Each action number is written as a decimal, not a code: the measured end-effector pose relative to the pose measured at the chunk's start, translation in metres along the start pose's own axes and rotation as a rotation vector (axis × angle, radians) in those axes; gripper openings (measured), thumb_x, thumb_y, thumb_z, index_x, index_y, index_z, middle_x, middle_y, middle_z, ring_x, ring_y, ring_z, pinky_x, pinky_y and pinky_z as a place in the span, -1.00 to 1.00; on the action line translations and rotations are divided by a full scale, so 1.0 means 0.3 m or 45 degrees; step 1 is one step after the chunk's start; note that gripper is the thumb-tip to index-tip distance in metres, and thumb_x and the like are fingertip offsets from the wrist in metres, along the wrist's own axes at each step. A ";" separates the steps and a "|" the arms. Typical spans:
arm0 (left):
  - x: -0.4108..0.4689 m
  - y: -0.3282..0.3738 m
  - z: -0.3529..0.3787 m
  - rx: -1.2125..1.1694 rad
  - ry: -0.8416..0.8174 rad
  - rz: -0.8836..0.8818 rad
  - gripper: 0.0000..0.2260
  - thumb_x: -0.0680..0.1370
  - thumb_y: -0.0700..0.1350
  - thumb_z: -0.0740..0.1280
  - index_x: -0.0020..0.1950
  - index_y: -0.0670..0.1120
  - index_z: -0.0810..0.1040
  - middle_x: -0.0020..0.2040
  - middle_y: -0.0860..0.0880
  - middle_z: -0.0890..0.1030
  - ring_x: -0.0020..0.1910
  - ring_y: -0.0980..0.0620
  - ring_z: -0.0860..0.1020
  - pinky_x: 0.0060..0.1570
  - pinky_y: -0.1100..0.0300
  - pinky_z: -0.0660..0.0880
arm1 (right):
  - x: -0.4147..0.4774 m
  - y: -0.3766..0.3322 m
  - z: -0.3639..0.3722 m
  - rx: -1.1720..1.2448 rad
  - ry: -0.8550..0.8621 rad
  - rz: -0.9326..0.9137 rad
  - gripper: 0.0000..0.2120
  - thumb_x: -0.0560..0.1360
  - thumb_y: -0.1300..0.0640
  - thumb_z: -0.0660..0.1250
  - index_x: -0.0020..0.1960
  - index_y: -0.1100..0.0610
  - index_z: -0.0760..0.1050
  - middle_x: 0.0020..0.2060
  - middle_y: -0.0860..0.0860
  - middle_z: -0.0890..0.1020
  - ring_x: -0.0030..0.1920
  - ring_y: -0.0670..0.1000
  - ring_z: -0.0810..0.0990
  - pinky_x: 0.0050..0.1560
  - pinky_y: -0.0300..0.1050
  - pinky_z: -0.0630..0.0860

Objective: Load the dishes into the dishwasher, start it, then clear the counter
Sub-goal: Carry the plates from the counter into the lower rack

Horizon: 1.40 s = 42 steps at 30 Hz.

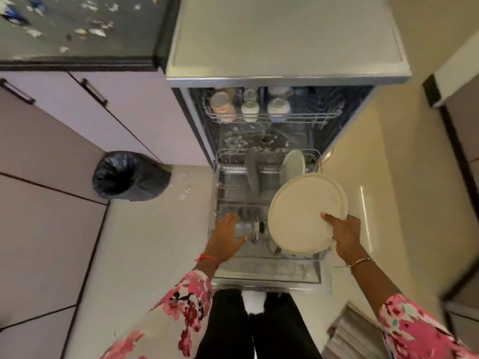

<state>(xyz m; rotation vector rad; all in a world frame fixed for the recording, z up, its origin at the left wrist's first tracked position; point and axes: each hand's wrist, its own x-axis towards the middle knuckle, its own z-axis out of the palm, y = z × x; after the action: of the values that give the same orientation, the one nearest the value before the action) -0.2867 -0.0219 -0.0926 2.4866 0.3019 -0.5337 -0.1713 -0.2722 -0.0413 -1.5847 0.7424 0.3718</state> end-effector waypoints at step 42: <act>0.411 -0.210 0.847 0.019 -0.700 -0.063 -0.62 0.61 -0.27 0.17 0.43 -0.06 0.37 0.33 -0.04 0.50 0.30 0.08 0.47 0.30 0.38 0.30 | 1.224 0.190 0.276 -1.008 -0.019 -0.464 -0.75 0.52 0.33 0.12 0.15 0.37 0.42 0.17 0.25 0.47 0.13 0.25 0.49 0.02 -0.08 0.45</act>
<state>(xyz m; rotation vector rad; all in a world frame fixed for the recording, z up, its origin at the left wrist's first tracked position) -0.2747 -0.1057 -0.3695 2.2365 0.1387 -1.2042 0.0776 -0.2819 -0.3290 -2.4077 0.2737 0.4324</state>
